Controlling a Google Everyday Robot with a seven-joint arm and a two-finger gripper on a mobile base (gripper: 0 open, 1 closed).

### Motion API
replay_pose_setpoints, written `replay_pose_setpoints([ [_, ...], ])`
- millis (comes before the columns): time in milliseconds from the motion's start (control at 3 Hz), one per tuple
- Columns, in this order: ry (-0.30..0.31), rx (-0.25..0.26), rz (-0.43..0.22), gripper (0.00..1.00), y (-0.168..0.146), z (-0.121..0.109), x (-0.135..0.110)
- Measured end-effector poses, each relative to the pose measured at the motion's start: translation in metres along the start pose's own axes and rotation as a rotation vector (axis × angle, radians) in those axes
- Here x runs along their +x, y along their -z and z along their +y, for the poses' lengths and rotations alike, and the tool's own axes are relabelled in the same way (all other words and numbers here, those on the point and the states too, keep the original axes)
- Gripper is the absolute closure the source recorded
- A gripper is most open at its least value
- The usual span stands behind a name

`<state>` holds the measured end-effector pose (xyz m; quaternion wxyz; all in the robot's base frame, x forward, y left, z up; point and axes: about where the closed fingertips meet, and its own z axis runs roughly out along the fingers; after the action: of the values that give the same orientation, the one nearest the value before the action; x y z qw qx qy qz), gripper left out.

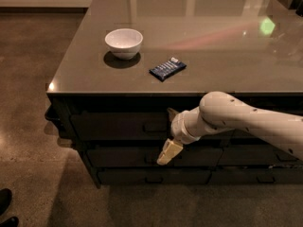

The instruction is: Open top drawer

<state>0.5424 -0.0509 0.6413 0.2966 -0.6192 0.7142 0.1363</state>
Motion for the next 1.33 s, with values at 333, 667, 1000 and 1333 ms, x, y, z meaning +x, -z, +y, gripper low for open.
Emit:
replay_pose_setpoints([
  [333, 0.0, 0.0, 0.0, 0.0, 0.0, 0.0, 0.0],
  [667, 0.001, -0.018, 0.001, 0.0, -0.0025, -0.0004, -0.0018],
  [1000, 0.001, -0.024, -0.002, 0.0, -0.0037, -0.0024, -0.0033],
  [1333, 0.0, -0.044, -0.003, 0.0, -0.0045, -0.0002, -0.0055],
])
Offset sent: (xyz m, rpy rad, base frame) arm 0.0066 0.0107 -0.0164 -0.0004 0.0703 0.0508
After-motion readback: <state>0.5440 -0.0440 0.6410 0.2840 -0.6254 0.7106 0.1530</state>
